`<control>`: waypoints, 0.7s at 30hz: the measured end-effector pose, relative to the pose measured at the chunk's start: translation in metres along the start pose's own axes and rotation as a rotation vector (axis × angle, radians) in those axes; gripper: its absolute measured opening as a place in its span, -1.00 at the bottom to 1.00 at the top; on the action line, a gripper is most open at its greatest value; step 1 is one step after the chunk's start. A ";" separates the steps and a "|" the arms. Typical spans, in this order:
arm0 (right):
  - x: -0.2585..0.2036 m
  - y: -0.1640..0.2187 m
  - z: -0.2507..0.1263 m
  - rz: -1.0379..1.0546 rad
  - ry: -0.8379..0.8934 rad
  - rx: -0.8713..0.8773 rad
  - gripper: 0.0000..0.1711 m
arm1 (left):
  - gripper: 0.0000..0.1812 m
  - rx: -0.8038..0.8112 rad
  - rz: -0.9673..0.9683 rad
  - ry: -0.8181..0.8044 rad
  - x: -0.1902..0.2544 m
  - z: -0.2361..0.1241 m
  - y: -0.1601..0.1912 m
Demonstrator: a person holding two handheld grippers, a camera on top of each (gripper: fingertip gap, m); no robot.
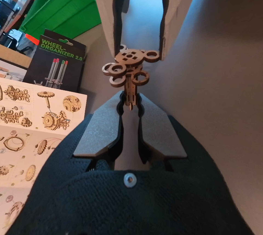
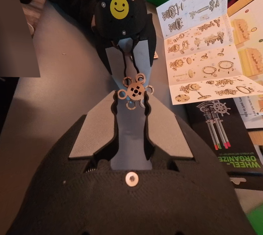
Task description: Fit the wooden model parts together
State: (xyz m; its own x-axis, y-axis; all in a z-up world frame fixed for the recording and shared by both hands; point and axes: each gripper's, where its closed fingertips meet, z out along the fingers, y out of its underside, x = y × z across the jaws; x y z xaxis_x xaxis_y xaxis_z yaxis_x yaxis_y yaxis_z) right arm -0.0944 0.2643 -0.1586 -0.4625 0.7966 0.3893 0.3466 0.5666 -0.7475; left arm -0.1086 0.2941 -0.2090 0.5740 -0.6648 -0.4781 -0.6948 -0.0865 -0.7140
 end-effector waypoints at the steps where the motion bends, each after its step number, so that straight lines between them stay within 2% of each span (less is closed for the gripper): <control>1: 0.000 0.002 0.001 -0.007 0.006 -0.017 -0.60 | -0.85 -0.016 0.007 -0.008 -0.001 0.001 0.002; 21: 0.002 0.009 0.006 -0.022 0.035 -0.054 -0.60 | -0.86 -0.106 -0.013 -0.034 -0.003 0.000 0.010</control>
State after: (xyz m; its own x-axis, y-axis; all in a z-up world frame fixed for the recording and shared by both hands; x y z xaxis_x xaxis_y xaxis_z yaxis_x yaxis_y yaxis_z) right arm -0.0971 0.2694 -0.1683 -0.4416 0.7903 0.4248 0.3809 0.5938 -0.7088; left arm -0.1172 0.2952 -0.2154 0.5962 -0.6376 -0.4878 -0.7284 -0.1741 -0.6627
